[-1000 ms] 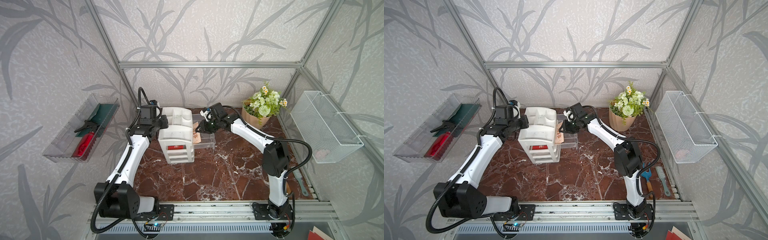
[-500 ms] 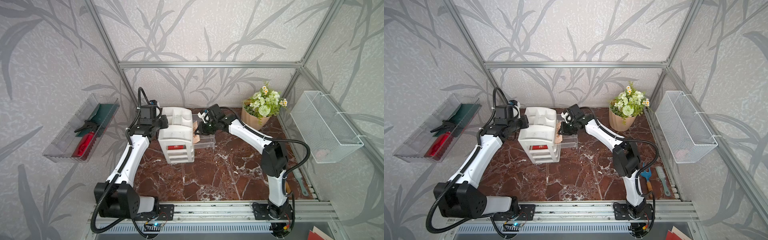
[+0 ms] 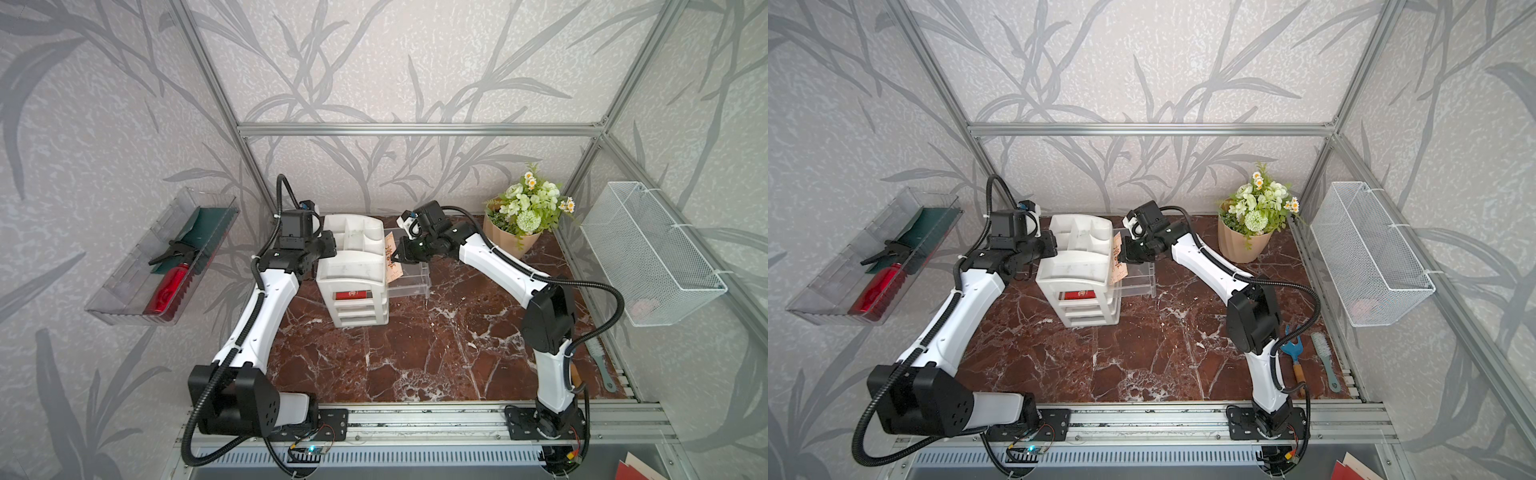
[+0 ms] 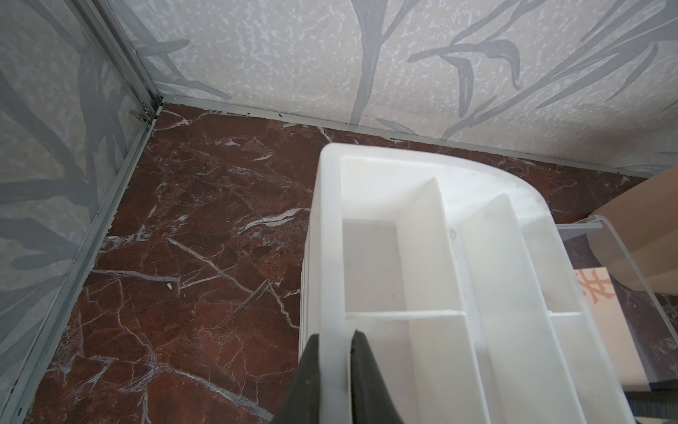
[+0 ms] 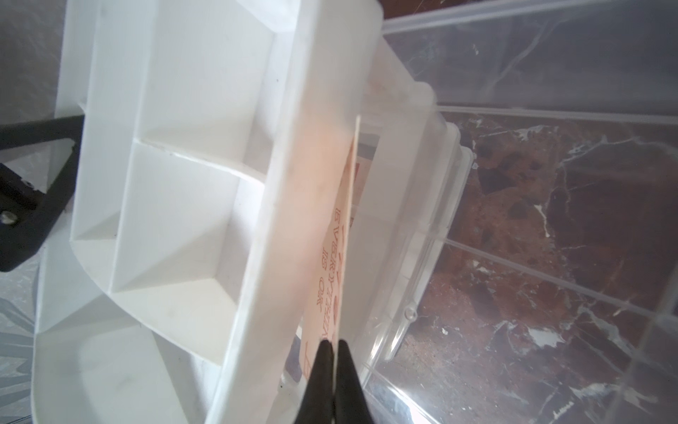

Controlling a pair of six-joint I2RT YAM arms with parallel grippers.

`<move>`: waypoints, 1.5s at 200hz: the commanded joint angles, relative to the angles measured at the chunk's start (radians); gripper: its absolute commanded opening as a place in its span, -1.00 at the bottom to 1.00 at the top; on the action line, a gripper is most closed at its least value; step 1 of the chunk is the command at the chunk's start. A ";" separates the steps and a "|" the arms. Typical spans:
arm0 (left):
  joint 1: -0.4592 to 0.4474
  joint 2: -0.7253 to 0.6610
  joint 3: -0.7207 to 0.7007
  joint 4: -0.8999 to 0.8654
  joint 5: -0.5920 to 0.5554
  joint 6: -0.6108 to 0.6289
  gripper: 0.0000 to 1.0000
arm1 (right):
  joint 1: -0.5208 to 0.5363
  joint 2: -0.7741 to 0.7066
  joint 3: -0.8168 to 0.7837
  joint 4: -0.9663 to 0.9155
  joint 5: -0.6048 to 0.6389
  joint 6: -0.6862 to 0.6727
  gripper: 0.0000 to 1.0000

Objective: Take the postcards out of the drawer
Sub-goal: Pick up the postcard from the drawer, then place the postcard at the center of the board.

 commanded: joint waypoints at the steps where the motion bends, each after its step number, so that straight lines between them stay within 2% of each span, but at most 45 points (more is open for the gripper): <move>1: -0.005 0.002 0.035 -0.076 0.020 0.012 -0.59 | -0.021 0.011 0.045 -0.047 0.027 -0.036 -0.91; 46: -0.004 -0.004 0.091 -0.102 0.009 0.007 -0.42 | -0.047 -0.012 0.082 -0.091 0.054 -0.082 -0.92; 102: -0.003 -0.039 0.160 -0.165 -0.034 0.025 -0.38 | -0.086 -0.025 0.201 -0.207 0.053 -0.194 -0.93; 149: -0.007 -0.117 0.169 -0.196 -0.004 0.023 -0.35 | -0.098 -0.089 0.244 -0.309 0.054 -0.409 -0.94; 171: -0.017 -0.168 0.151 -0.176 0.065 0.003 -0.30 | -0.099 -0.160 0.183 -0.304 0.060 -0.497 -0.97; 194: -0.070 -0.209 0.126 -0.146 0.104 -0.001 -0.27 | -0.099 -0.257 0.070 -0.256 0.041 -0.550 -0.98; 218: -0.143 -0.222 0.108 -0.125 0.148 0.005 -0.25 | -0.098 -0.388 -0.080 -0.194 -0.011 -0.603 -0.98; 248: -0.220 -0.234 0.052 -0.062 0.270 0.007 -0.25 | -0.099 -0.530 -0.248 -0.148 -0.103 -0.687 -0.98; 300: -0.342 -0.224 -0.005 0.017 0.411 0.057 -0.21 | -0.097 -0.595 -0.313 -0.240 -0.238 -0.809 -0.99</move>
